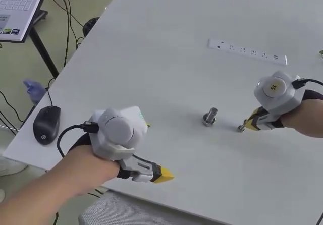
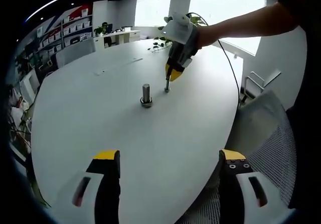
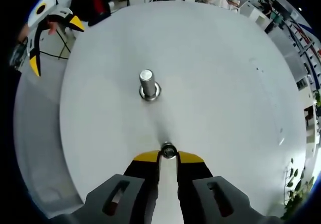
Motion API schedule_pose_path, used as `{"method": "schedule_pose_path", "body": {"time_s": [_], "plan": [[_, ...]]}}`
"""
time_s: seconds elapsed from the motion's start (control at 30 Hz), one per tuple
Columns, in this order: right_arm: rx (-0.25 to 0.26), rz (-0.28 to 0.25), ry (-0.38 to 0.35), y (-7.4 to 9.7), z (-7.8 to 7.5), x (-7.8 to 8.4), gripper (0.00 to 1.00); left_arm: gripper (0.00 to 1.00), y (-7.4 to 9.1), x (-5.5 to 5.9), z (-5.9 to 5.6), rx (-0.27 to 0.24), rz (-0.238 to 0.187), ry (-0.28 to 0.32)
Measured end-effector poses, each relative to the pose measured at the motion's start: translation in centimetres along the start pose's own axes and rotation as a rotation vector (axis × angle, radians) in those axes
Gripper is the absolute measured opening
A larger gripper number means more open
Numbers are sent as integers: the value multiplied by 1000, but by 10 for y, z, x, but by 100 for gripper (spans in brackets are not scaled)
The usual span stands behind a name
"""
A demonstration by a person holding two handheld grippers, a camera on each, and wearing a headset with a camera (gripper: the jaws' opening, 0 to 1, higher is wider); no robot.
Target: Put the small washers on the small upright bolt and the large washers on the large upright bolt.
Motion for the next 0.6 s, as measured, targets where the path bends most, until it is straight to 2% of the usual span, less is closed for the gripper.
{"method": "schedule_pose_path", "body": {"time_s": [0.6], "plan": [[-12,28,14,-23,-2,4,13,79,0,6,0,2,13,25]]}}
Point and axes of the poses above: the centre of the closed fingertips' face, and the gripper's own axes: y roughly backward along the fingers, z roughly to its left, x roughly out of its underside, the point moved 6 cm from there along y, roughly backward along the fingers, and after that the axes turned 8 degrees about -x, right-handed, at the moved point
